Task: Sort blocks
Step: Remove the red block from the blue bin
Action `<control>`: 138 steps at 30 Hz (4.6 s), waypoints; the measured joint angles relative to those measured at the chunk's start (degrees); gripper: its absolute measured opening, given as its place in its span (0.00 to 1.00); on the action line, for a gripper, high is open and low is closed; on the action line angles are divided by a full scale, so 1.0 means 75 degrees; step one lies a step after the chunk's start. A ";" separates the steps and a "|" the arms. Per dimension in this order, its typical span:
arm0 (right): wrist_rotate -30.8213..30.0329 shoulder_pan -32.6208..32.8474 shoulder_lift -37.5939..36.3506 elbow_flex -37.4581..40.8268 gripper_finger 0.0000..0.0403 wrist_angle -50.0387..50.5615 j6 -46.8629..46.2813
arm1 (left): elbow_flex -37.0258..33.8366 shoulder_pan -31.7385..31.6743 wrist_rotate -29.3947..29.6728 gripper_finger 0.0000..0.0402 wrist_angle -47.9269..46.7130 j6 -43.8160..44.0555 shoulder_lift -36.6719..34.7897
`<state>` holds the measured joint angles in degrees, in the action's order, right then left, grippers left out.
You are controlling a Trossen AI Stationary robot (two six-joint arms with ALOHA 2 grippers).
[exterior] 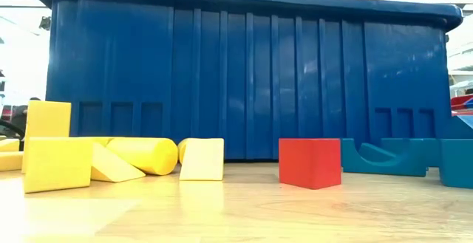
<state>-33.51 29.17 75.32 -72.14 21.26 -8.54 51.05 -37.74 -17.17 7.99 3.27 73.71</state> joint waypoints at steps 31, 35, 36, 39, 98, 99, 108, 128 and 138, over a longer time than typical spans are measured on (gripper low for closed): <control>0.4323 -0.8128 0.3117 0.0000 0.56 0.1538 0.4150 | 0.0000 0.0000 0.0003 0.41 0.0050 0.0003 0.0000; 0.4444 -0.8336 0.3716 0.0000 0.56 0.1471 0.4629 | 0.0000 -0.0001 0.0003 0.41 0.0050 0.0003 0.0000; 0.4448 -0.8378 0.3868 0.0000 0.56 0.1465 0.4738 | 0.0000 0.0000 0.0003 0.41 0.0047 0.0003 0.0000; 0.4432 -0.8481 0.4279 0.0003 0.56 0.1415 0.4968 | 0.0000 -0.0002 0.0003 0.41 0.0044 0.0003 0.0000; 0.3013 -0.0239 0.1397 0.0003 0.28 0.1680 0.0237 | 0.0000 -0.0003 0.0003 0.41 0.0245 0.0003 0.0000; 0.3017 -0.0190 0.1626 0.0003 0.28 0.1732 0.0185 | 0.0000 -0.0003 0.0003 0.41 0.0242 0.0003 0.0000; 0.2243 0.0156 0.2908 -0.0064 0.28 0.1777 0.1046 | 0.0000 -0.0003 0.0009 0.41 0.0257 0.0000 -0.0003; 0.1291 0.1144 0.1888 0.0017 0.28 0.1379 -0.0091 | 0.0000 -0.0003 0.0108 0.41 0.0424 0.0003 -0.0003; 0.1814 0.1375 0.3263 0.0012 0.28 0.1386 -0.0578 | 0.0000 0.0000 0.0112 0.41 0.0616 0.0003 -0.0003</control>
<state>-19.91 39.48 99.80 -72.05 31.65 -12.88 51.05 -37.74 -16.33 12.61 3.29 73.69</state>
